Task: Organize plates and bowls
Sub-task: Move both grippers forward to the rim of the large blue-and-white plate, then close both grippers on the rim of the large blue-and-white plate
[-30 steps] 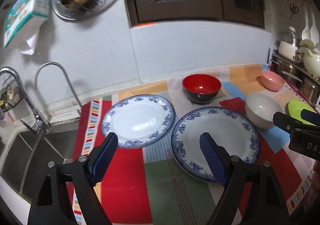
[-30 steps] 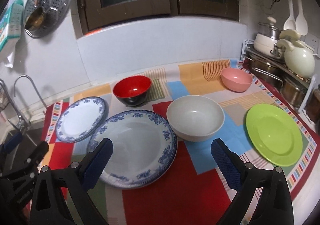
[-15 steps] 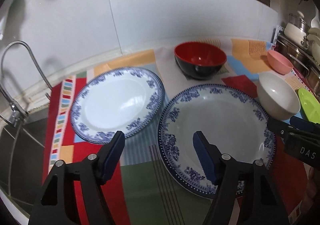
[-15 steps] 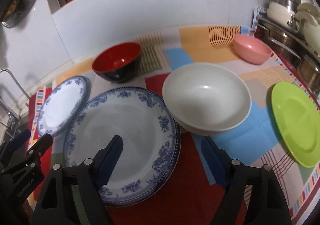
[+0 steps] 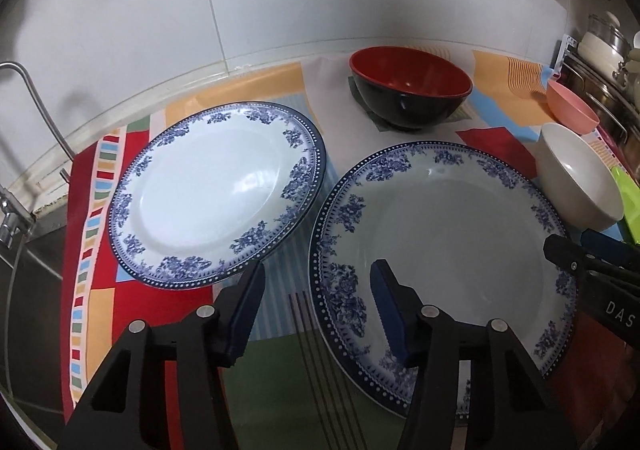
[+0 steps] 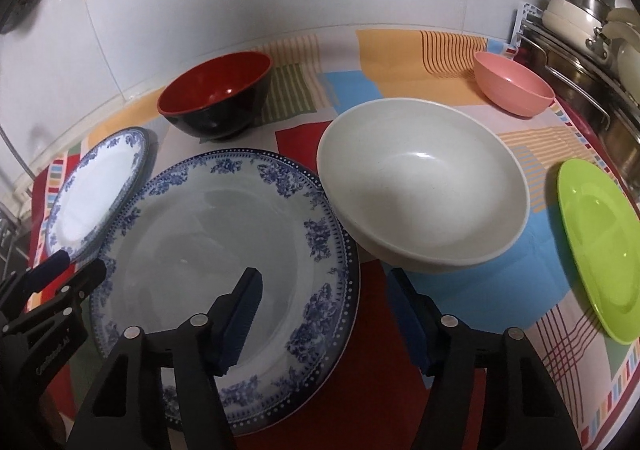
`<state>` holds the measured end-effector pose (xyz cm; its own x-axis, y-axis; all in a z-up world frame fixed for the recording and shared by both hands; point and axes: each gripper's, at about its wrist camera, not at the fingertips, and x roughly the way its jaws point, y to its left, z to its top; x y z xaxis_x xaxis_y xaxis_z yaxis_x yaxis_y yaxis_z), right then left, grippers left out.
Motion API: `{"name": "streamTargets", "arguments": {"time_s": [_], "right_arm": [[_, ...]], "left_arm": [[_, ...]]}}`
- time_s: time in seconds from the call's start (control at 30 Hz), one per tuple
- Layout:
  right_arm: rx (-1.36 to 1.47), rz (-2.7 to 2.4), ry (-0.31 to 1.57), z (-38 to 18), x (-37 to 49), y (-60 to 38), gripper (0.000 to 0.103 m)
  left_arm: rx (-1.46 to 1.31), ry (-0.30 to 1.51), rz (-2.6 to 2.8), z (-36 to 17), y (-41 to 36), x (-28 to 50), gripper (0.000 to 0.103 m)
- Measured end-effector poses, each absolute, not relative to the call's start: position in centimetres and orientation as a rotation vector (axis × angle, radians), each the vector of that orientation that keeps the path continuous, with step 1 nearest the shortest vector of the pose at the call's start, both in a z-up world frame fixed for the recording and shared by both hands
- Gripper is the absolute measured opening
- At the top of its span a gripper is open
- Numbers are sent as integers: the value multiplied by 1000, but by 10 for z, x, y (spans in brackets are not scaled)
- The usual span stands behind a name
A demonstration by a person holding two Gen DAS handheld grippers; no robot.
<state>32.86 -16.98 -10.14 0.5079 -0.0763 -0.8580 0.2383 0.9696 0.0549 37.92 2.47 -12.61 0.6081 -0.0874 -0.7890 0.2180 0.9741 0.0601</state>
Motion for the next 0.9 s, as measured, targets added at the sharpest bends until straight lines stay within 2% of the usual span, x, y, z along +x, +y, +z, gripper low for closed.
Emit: {"name": "streamTargets", "arguments": {"time_s": [0.3,0.8,0.9], "right_arm": [[167,-199,1041,-108,333,-172,56],[171,-207,1062,-116,339,-174,36],[160,-207,1057,-116,340,-173,36]], "left_arm": [[142,937,-206,-138,22,387,50],[97,961,-246,-148,20,397,38],[88,962,-247,-149,21,397,37]]}}
